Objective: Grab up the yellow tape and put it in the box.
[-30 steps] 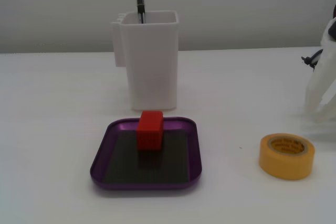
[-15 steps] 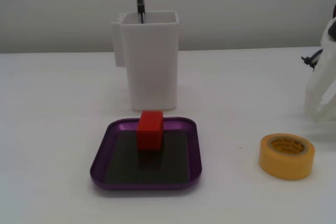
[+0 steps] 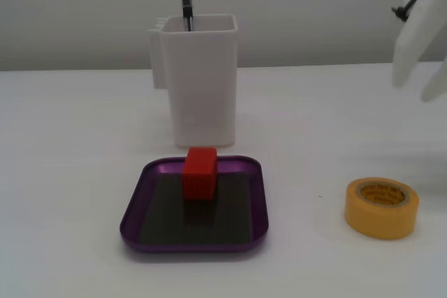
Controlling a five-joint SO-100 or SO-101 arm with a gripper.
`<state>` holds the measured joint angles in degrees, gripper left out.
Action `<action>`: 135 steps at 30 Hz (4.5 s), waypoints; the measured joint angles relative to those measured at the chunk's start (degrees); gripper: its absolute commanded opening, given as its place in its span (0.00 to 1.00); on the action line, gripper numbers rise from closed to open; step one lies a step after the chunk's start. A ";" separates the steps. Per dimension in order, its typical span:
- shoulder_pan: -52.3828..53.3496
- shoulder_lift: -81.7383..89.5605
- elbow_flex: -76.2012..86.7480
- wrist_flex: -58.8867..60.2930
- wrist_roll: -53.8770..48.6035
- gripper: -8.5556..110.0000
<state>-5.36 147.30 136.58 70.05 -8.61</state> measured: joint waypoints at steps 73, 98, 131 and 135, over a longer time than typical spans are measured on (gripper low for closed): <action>-9.40 -48.69 -25.93 -4.31 -1.67 0.07; -9.67 -59.77 -60.56 -2.46 20.39 0.07; -3.34 -87.01 -79.01 -2.64 21.01 0.07; -5.01 -87.10 -79.01 -2.64 21.01 0.07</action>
<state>-10.37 60.21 57.57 67.41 12.39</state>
